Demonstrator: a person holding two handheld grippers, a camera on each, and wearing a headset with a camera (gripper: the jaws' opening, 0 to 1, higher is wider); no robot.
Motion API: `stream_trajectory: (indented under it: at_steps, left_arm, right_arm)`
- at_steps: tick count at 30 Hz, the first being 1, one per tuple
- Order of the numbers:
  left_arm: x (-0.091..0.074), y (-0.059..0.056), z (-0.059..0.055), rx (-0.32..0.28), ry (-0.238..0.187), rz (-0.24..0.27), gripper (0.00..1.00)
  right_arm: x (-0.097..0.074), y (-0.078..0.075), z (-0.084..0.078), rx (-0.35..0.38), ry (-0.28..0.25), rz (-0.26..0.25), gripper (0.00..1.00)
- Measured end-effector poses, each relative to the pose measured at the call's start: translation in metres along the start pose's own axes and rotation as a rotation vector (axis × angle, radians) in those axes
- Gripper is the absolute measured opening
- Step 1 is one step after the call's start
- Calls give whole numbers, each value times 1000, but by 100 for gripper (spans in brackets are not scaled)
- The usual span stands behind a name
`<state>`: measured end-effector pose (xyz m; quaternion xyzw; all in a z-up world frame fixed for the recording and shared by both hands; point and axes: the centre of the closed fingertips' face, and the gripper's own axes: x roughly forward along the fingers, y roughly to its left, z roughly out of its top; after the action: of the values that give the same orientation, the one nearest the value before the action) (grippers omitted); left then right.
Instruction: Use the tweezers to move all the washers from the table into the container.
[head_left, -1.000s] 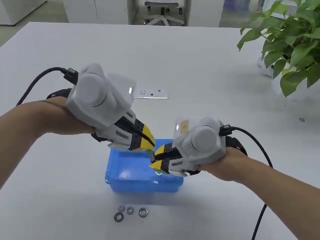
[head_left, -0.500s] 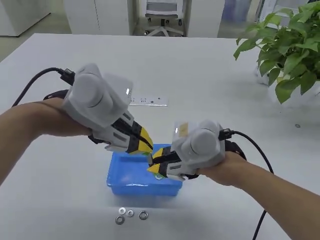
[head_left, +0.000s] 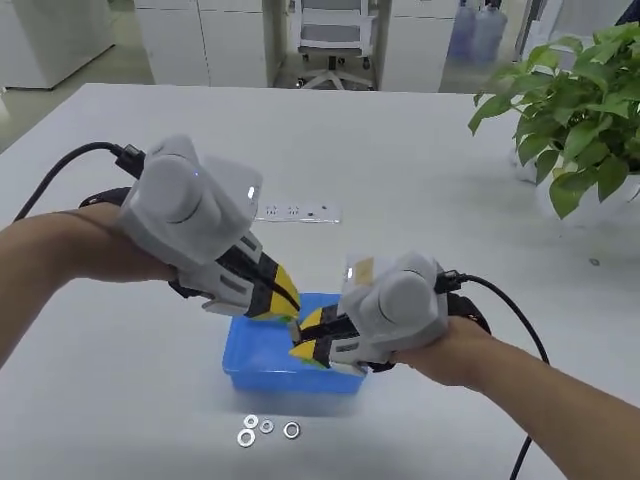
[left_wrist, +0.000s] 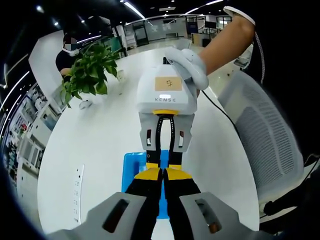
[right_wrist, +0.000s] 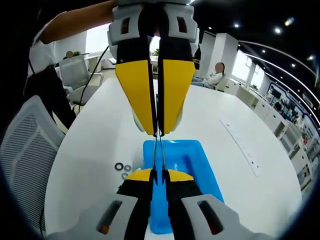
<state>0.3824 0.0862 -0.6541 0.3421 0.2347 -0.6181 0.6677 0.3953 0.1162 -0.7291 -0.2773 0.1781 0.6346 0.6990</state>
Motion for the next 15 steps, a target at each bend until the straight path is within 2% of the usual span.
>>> stream_trajectory:
  at_steps: [15]
  left_arm:
    - [1,-25,-6,-11,11,-12,5]
  right_arm:
    - [7,27,-2,4,4,28,11]
